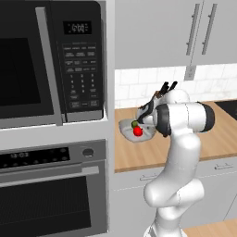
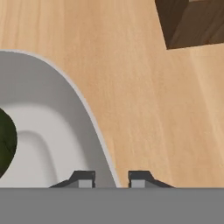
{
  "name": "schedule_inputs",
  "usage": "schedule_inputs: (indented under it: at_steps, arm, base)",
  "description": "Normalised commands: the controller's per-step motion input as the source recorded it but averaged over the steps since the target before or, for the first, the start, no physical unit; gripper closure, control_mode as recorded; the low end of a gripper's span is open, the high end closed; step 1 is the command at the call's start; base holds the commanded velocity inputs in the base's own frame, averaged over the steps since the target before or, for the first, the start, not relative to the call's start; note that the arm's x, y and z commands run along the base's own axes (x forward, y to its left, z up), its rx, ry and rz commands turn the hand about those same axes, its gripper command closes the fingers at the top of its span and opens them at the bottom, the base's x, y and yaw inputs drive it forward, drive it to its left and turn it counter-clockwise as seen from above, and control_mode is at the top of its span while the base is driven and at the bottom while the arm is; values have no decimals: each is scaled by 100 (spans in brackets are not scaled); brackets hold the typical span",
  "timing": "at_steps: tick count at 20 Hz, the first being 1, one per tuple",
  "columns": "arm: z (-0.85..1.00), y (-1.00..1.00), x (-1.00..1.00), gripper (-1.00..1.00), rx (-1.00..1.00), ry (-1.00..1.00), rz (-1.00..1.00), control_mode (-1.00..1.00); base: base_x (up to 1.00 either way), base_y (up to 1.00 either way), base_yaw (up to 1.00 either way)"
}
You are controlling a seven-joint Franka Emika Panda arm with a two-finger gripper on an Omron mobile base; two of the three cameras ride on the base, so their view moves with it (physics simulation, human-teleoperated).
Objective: Take the meat container that has the chicken drumstick and place it on the second highest rack of the freezer. Then take the vegetable container that has the lime and tomato and place it on the highest rack of the freezer.
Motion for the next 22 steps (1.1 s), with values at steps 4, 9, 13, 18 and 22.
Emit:
schedule_inputs:
  at_steps: [4, 9, 13, 18, 22]
  arm:
    - [57, -22, -78, 100, 0, 1, -14, -100]
    - [61, -5, -77, 100, 0, 3, -22, -100]
    - [55, 0, -59, 100, 0, 4, -30, -100]
    - [74, 0, -18, 100, 0, 8, -35, -100]
    - [79, 0, -5, 100, 0, 12, -38, -100]
  base:
    - [0, 0, 0]
    - [0, 0, 0]
    - [0, 0, 0]
    - [0, 0, 0]
    - [0, 0, 0]
